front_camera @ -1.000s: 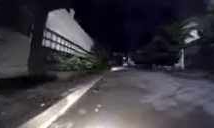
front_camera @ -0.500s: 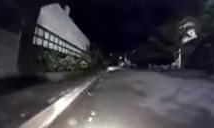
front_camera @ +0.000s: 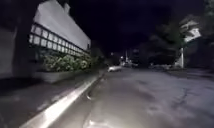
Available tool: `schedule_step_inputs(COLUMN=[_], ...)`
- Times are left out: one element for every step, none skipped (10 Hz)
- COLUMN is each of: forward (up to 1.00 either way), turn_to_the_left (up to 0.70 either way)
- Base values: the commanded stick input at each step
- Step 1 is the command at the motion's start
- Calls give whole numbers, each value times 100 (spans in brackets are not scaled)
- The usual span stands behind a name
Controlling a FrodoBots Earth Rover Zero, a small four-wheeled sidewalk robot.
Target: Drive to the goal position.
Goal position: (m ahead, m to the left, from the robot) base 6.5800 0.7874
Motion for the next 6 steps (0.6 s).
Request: schedule_step_inputs(forward=[50,50,50,50,50,50], turn_to_the_left=[0,0,0,0,0,0])
